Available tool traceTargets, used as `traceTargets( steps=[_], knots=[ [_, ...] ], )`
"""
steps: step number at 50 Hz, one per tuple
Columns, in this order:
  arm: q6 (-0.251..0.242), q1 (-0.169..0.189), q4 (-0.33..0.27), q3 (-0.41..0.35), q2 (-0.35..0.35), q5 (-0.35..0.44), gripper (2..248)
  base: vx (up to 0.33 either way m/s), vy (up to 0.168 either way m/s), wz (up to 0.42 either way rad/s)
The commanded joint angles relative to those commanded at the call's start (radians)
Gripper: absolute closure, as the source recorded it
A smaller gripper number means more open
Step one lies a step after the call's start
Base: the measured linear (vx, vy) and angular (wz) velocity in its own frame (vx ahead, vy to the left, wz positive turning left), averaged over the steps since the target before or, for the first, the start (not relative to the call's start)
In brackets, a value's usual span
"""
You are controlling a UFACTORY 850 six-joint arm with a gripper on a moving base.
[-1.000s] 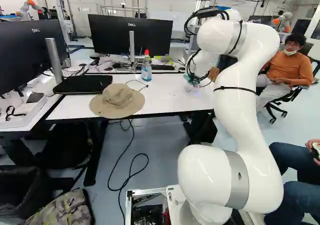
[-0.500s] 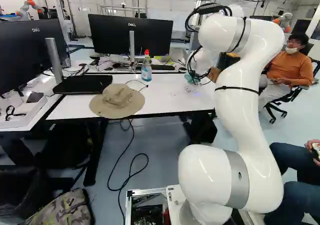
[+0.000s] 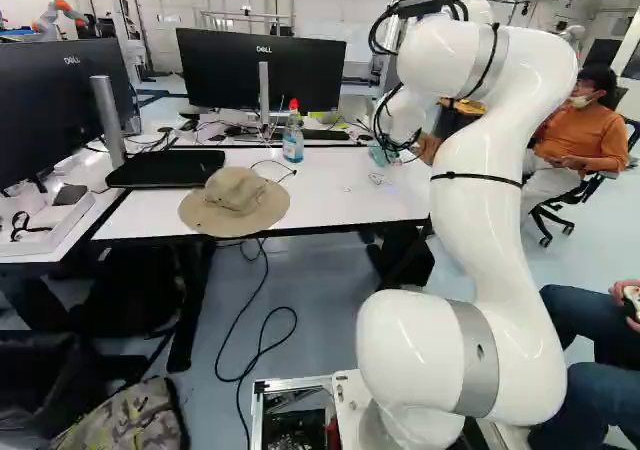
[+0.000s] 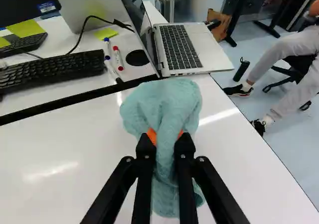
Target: Clean the table with the green towel
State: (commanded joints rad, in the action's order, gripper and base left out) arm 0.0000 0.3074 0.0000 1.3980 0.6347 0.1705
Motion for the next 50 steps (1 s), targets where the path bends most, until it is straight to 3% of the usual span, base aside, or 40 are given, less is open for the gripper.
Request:
traceTargets(
  steps=[20,50],
  knots=[
    [0.0,-0.025,0.0,-0.041,-0.045,-0.041,199,0.0,0.0,0.0],
    [0.0,-0.029,0.0,-0.208,-0.172,-0.021,199,0.0,0.0,0.0]
  ],
)
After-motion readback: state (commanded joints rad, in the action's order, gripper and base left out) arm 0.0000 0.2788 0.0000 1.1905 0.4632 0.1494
